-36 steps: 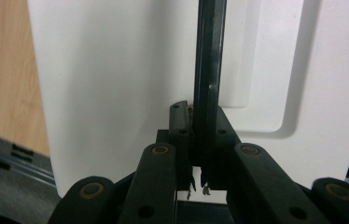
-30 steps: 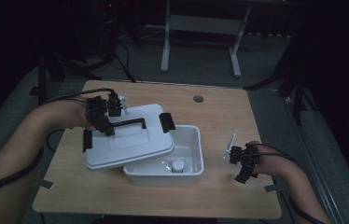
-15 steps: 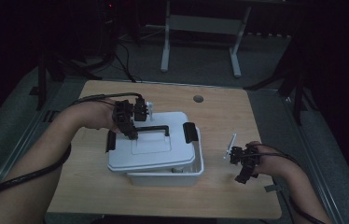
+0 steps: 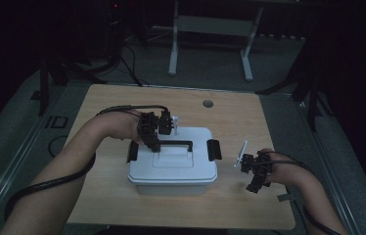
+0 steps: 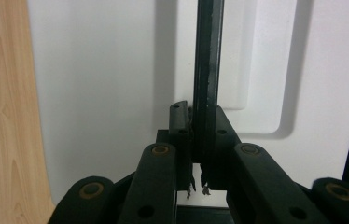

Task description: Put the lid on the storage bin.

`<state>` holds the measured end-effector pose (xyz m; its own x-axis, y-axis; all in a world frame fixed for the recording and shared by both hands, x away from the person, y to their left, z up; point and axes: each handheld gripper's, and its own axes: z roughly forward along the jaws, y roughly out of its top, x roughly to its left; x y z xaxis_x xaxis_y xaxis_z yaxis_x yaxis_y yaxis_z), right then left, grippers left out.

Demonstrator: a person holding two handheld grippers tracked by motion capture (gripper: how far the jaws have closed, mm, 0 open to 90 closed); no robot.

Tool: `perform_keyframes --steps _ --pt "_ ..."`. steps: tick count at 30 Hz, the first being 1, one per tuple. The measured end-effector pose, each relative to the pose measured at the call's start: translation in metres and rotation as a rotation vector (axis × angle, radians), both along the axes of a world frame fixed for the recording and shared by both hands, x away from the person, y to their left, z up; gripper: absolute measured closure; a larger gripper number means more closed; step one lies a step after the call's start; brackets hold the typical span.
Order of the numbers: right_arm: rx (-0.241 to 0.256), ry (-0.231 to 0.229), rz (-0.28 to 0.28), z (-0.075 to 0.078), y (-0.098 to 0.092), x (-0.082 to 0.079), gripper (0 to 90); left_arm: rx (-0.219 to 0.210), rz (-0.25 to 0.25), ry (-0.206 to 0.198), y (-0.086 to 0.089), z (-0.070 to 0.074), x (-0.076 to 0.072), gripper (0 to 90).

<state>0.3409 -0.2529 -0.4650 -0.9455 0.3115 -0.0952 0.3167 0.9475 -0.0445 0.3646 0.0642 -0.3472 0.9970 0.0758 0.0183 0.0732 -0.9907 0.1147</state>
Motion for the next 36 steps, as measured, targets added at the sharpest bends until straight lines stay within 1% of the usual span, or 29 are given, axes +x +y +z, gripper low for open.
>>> perform_keyframes --steps 1,4,5,6,8,9,10,13,14,18,20,21,23,24,26,29,30,31,32,33,34,35,36 --pt "-0.001 0.000 0.000 0.000 0.000 0.000 13.8 0.001 -0.001 0.008 -0.001 -0.001 0.001 83.5" --pt "-0.004 0.003 0.003 -0.001 0.001 0.000 13.9 0.017 0.002 0.008 -0.002 -0.007 0.002 83.4" --pt "-0.004 0.003 0.003 -0.001 0.001 0.000 13.9 0.017 0.002 0.008 -0.002 -0.007 0.002 83.5" --pt "-0.003 0.000 0.009 -0.001 0.002 0.000 13.9 0.015 -0.002 0.015 -0.001 -0.010 0.004 83.5" --pt "-0.003 0.000 0.010 -0.001 0.003 0.000 13.9 0.020 0.002 0.010 -0.001 -0.012 0.004 83.4" --pt "-0.002 0.001 0.010 -0.001 0.004 0.000 13.9 0.021 0.005 0.019 0.000 -0.015 0.005 83.4" --pt "-0.002 0.001 0.010 -0.001 0.004 0.000 13.9 0.021 0.005 0.019 0.000 -0.015 0.005 83.5" --pt "-0.004 0.003 0.013 -0.001 0.006 0.001 13.9 0.012 0.009 0.015 0.001 -0.019 0.007 83.4" --pt "-0.006 0.003 0.015 -0.002 0.006 0.001 14.0 0.013 0.014 0.021 0.001 -0.021 0.009 83.4" --pt "-0.005 0.004 0.017 -0.002 0.007 0.001 14.0 0.011 0.018 0.022 0.002 -0.024 0.011 83.3" --pt "-0.004 0.008 0.018 -0.004 0.008 0.001 14.0 0.004 0.021 0.034 0.003 -0.024 0.013 83.2" --pt "-0.004 0.008 0.018 -0.004 0.008 0.001 14.0 0.006 0.019 0.032 0.004 -0.024 0.013 83.2" --pt "-0.007 0.011 0.020 -0.005 0.008 0.000 14.0 0.006 0.025 0.034 0.004 -0.024 0.014 83.1" --pt "-0.007 0.012 0.021 -0.006 0.008 0.000 14.0 0.007 0.035 0.044 0.004 -0.024 0.016 83.0" --pt "-0.005 0.013 0.020 -0.006 0.008 0.001 14.0 0.004 0.041 0.050 0.005 -0.025 0.016 82.9" --pt "-0.007 0.013 0.020 -0.007 0.008 0.001 14.0 0.004 0.038 0.048 0.004 -0.025 0.016 82.5" --pt "-0.006 0.014 0.021 -0.007 0.008 0.001 14.0 0.009 0.044 0.038 0.003 -0.024 0.016 82.1" --pt "-0.006 0.014 0.021 -0.007 0.008 0.001 14.0 0.009 0.044 0.038 0.003 -0.024 0.016 76.2" --pt "-0.005 0.013 0.021 -0.007 0.008 0.001 14.0 0.012 0.095 0.019 0.002 -0.024 0.017 65.2" --pt "-0.005 0.013 0.021 -0.007 0.008 0.001 14.0 0.012 0.095 0.019 0.002 -0.024 0.017 57.4" --pt "-0.007 0.013 0.024 -0.007 0.009 0.001 14.1 0.018 0.105 -0.008 0.002 -0.025 0.018 50.9" --pt "-0.007 0.013 0.024 -0.007 0.009 0.001 14.1 0.018 0.105 -0.008 0.002 -0.025 0.018 45.0" --pt "-0.004 0.015 0.027 -0.007 0.010 0.000 14.0 0.006 0.131 -0.031 0.004 -0.024 0.020 40.9"
